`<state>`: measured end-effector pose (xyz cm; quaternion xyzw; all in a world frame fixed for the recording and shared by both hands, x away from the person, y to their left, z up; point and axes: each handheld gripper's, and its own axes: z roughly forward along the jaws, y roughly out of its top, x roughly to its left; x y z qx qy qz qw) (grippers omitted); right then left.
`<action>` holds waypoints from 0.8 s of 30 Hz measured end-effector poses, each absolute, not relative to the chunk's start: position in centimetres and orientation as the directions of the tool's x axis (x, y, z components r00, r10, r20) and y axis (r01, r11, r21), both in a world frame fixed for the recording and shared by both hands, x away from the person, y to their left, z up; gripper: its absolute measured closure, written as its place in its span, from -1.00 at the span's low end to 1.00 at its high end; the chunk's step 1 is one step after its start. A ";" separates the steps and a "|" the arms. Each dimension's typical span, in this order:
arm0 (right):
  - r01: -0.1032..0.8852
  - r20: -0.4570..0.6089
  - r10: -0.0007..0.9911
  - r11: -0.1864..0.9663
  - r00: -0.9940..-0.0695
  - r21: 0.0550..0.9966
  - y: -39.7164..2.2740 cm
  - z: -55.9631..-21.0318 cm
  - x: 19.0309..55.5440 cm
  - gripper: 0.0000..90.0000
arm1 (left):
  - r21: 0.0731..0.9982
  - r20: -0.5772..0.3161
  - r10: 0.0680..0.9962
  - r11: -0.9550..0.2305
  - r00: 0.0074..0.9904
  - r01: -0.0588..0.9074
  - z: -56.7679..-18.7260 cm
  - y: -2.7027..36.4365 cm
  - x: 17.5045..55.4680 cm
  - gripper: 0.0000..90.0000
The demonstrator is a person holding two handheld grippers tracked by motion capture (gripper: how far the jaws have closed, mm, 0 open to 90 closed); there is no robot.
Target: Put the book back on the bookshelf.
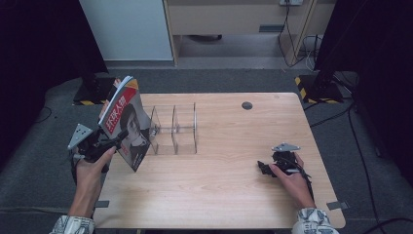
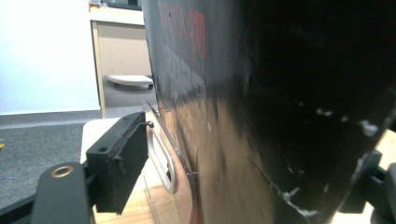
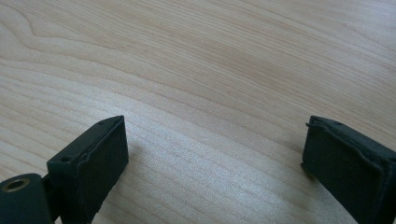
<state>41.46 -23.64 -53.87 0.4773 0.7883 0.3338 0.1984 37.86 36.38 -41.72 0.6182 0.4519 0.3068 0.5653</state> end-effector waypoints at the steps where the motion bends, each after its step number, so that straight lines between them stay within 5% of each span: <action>1: 0.618 0.004 0.884 0.323 -0.467 0.716 -23.6 -53.9 41.5 -0.84 | 0.976 -0.131 0.906 0.047 0.402 0.213 -41.7 36.4 37.8 -0.64; 24: 0.621 0.007 0.885 0.321 -0.466 0.715 -23.6 -53.9 41.4 -0.84 | 0.971 -0.102 0.903 -0.002 0.418 0.241 -42.9 36.4 36.9 -0.89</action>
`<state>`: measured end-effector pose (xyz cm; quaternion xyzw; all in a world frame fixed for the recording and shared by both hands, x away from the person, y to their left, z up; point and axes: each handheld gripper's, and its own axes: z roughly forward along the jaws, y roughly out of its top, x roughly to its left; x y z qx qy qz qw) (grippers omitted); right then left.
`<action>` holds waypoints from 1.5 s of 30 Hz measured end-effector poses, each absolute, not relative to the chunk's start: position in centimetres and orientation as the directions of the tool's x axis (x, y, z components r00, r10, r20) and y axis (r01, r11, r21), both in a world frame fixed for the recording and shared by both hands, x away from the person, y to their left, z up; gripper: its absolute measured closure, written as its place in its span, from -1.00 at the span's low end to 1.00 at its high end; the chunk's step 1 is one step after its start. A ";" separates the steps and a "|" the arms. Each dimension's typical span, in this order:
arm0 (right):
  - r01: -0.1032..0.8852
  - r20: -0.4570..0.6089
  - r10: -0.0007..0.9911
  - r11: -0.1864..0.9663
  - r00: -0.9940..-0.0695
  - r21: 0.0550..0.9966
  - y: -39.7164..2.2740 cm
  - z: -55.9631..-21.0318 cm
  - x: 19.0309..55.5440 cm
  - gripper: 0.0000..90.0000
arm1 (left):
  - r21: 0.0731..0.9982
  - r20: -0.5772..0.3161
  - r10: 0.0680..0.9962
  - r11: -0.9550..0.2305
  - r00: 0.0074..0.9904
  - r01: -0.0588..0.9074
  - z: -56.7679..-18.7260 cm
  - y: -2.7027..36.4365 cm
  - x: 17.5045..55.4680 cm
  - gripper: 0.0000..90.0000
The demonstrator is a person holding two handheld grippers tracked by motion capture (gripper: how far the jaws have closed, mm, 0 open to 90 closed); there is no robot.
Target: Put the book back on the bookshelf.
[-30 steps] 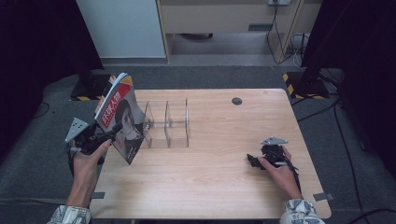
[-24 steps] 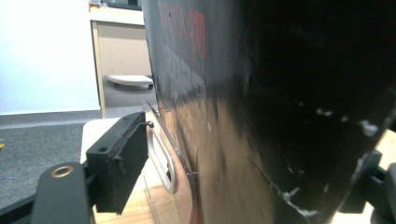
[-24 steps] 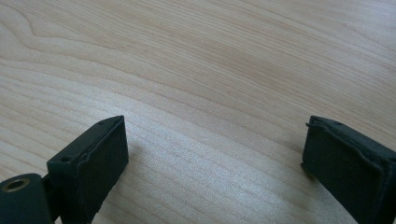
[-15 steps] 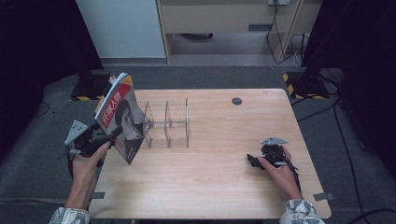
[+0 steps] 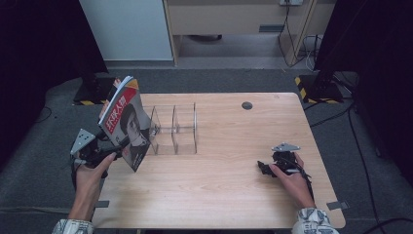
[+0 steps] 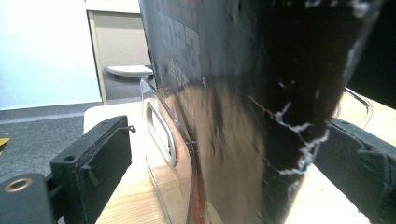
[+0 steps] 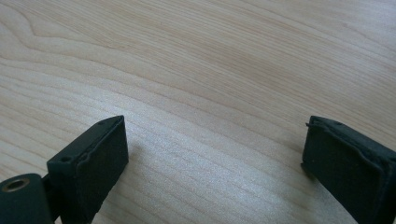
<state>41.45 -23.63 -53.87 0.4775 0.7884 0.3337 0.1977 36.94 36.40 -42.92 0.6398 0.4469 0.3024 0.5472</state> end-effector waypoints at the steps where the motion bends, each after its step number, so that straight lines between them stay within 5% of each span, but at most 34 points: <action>1: 0.619 0.005 0.884 0.323 -0.467 0.716 -23.6 -53.9 41.5 -0.84 | 0.970 -0.099 0.903 -0.005 0.418 0.241 -42.9 36.4 36.9 -0.89; 45: 0.619 0.010 0.882 0.322 -0.471 0.717 -23.6 -53.9 41.4 -0.84 | 0.920 0.010 0.912 -0.169 0.409 0.354 -46.6 35.5 34.6 -0.85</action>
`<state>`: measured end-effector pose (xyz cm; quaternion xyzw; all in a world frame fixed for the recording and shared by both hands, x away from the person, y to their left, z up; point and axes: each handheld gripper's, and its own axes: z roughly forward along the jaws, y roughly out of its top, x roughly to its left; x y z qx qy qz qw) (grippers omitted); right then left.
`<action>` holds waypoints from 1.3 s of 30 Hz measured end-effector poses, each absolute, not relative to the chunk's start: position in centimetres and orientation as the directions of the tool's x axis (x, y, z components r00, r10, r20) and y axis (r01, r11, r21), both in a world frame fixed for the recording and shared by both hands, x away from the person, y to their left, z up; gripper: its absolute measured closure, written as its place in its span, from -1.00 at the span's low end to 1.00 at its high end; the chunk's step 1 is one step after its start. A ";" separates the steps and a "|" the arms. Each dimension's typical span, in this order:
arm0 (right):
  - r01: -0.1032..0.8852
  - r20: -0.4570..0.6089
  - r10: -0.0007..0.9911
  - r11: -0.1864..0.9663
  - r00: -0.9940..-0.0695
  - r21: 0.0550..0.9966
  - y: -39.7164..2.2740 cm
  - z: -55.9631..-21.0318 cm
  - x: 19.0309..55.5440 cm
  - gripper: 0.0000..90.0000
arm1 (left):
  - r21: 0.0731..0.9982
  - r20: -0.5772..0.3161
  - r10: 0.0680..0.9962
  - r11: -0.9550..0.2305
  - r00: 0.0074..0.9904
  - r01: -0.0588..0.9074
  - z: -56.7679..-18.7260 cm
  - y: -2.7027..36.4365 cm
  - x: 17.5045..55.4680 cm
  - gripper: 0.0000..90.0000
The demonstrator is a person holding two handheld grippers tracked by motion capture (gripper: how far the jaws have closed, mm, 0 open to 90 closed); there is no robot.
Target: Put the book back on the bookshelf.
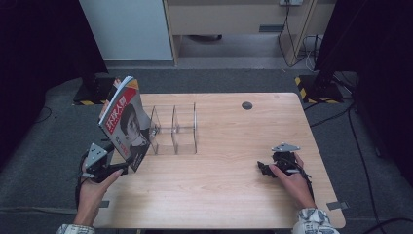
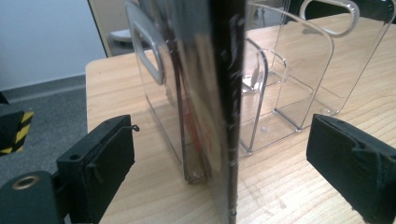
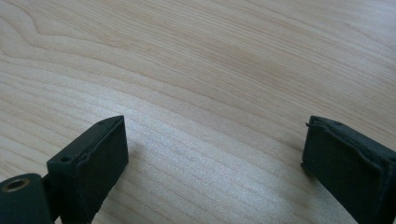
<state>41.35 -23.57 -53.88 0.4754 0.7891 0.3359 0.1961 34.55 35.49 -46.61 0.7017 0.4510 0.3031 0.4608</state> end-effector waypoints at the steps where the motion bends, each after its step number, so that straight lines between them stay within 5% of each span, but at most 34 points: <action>1: 0.619 0.010 0.882 0.322 -0.471 0.717 -23.6 -53.9 41.4 -0.84 | 0.920 0.010 0.912 -0.169 0.409 0.354 -46.6 35.5 34.6 -0.85; 39: 0.617 0.009 0.878 0.329 -0.478 0.715 -23.6 -53.9 41.3 -0.84 | 0.801 -0.039 0.896 -0.237 0.443 0.550 -49.4 34.4 31.7 -0.76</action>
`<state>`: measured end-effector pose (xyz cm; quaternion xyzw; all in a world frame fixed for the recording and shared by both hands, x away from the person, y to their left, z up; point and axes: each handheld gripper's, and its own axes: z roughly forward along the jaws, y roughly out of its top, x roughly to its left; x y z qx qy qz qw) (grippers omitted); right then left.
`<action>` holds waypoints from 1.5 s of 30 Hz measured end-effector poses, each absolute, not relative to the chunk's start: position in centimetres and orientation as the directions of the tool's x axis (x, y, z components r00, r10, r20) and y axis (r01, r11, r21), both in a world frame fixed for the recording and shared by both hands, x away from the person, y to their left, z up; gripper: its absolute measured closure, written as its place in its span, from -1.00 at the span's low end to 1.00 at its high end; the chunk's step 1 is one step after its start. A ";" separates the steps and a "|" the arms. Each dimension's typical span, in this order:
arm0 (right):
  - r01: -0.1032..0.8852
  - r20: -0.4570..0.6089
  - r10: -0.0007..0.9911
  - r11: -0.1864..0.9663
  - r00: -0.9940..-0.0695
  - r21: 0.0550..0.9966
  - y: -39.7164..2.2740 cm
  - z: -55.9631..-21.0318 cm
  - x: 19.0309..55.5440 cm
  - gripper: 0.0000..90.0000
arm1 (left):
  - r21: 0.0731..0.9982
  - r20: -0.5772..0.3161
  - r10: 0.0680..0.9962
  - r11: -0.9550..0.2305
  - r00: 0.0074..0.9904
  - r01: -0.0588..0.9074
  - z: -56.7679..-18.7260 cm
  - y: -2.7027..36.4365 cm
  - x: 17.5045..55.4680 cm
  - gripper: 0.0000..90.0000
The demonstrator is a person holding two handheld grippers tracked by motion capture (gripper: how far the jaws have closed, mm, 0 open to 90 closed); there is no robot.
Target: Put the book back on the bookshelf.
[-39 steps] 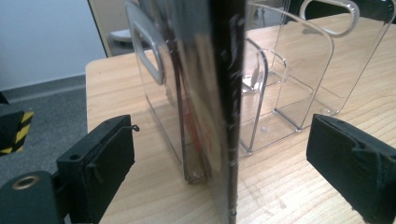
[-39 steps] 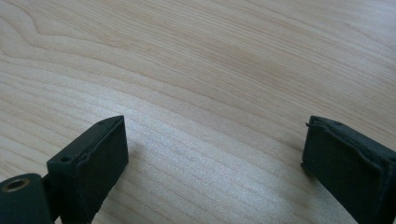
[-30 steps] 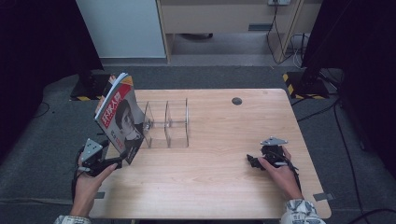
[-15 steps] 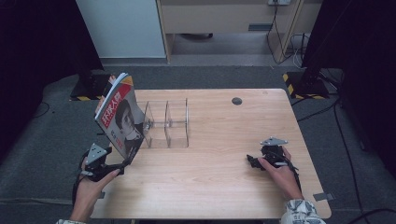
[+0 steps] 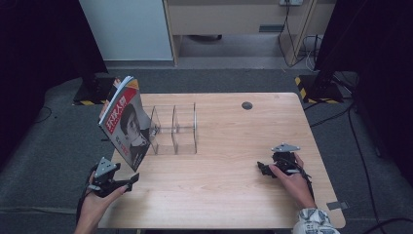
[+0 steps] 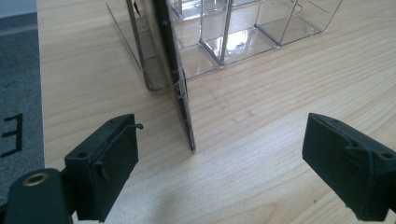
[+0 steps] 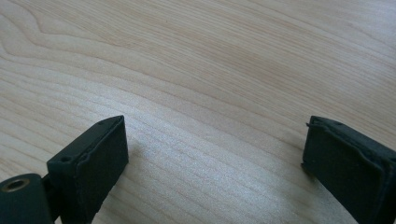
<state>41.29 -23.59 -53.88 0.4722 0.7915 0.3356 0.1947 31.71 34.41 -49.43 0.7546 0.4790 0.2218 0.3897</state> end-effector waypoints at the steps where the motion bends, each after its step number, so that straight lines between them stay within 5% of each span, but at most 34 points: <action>1: 0.617 0.009 0.878 0.329 -0.478 0.715 -23.6 -53.9 41.3 -0.84 | 0.795 -0.035 0.889 -0.253 0.457 0.552 -49.5 34.2 31.5 -0.75; 25: 0.616 0.008 0.877 0.330 -0.480 0.715 -23.6 -53.9 41.3 -0.84 | 0.792 -0.016 0.782 -0.371 0.624 0.485 -49.3 29.8 32.0 -0.78; 45: 0.615 0.007 0.877 0.331 -0.480 0.715 -23.6 -53.9 41.3 -0.84 | 0.795 -0.040 0.746 -0.380 0.665 0.473 -49.8 27.7 34.0 -0.90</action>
